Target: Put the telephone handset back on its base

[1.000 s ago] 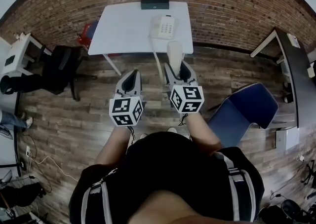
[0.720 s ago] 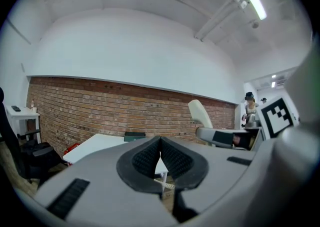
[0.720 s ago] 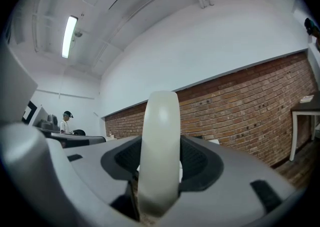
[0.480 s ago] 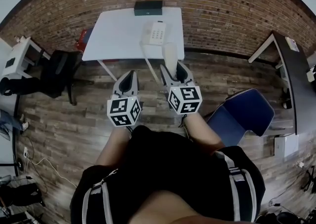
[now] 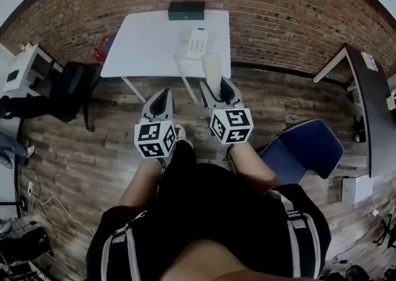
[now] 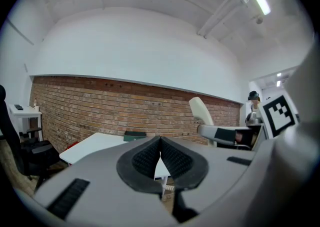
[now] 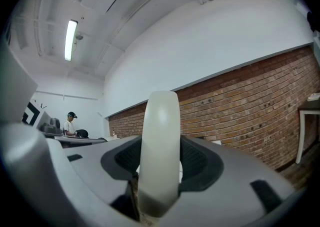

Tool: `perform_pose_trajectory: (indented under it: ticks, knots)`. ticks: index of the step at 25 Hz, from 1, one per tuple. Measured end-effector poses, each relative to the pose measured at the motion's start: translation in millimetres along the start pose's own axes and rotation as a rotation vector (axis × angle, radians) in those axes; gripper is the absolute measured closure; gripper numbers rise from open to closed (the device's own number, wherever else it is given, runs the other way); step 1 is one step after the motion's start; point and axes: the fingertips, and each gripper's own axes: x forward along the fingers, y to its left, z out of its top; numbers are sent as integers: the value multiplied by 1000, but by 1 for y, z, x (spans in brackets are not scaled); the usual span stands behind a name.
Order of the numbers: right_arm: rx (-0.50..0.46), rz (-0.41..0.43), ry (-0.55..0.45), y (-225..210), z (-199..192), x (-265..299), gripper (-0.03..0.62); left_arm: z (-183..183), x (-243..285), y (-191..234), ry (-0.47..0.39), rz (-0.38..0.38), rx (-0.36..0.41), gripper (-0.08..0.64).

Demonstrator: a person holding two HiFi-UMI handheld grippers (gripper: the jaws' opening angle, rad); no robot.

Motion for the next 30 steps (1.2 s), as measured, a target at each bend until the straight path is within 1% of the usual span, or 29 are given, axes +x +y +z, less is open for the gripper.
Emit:
perform_pose_trajectory:
  ticks: [4, 10, 15, 19, 23, 30]
  knots:
    - [8, 11, -5, -5, -1, 19, 388, 3, 16, 11, -3, -5, 11, 557]
    - [7, 26, 8, -12, -5, 56, 388, 5, 48, 31, -6, -5, 1, 558]
    - [20, 36, 26, -21, -7, 95, 388, 13, 81, 46, -9, -19, 32, 557]
    - [23, 38, 33, -29, -6, 126, 388, 21, 108, 61, -16, -27, 33, 558]
    - [32, 43, 43, -35, -4, 163, 388, 25, 137, 82, -5, -32, 26, 557]
    - [81, 47, 78, -43, -3, 228, 388, 32, 194, 124, 30, -54, 14, 558]
